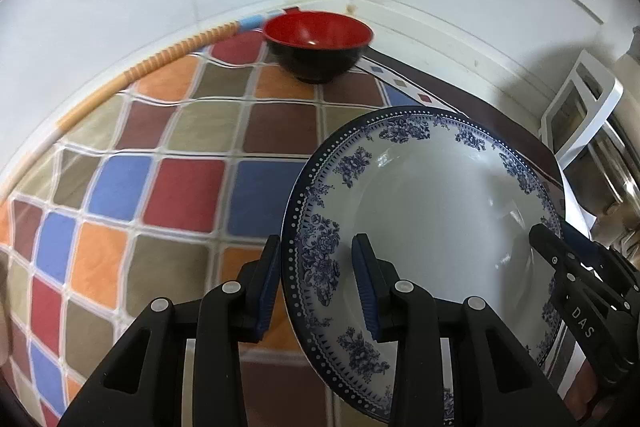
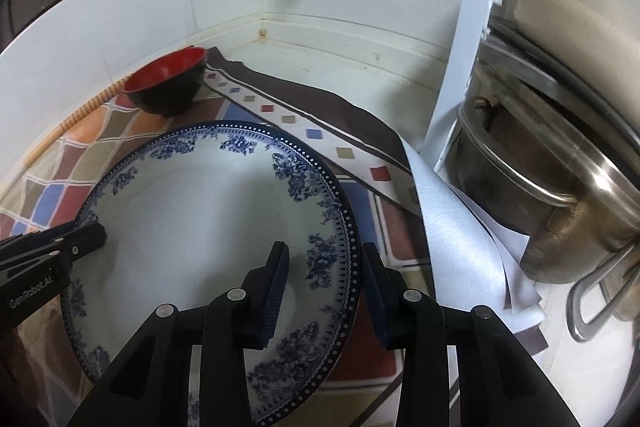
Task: Organize plates and bowls
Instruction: 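Lift the blue-and-white plate with both grippers and carry it toward the green plate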
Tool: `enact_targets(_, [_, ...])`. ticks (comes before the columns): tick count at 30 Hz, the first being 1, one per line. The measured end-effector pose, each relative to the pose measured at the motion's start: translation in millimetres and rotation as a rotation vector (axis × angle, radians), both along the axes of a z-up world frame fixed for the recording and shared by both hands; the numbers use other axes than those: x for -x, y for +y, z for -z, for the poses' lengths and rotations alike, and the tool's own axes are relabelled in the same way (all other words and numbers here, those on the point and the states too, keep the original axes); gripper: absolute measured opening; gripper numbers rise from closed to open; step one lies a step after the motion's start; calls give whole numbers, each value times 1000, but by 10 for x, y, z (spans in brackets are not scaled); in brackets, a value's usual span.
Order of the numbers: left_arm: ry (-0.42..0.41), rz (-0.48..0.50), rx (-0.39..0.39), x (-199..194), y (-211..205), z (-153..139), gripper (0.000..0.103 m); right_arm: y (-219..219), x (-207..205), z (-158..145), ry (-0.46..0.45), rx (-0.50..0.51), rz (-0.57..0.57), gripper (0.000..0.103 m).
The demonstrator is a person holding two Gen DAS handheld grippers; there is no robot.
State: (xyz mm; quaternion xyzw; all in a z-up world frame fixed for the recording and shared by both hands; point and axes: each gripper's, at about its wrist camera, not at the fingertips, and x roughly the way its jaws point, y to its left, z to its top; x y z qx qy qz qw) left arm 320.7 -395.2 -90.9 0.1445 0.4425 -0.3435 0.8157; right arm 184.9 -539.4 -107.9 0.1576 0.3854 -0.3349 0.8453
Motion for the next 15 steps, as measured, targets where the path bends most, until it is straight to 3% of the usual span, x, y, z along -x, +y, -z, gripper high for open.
enact_targets(15, [-38, -162, 48, 272, 886, -312, 35, 576, 93, -354, -51, 39, -154, 38])
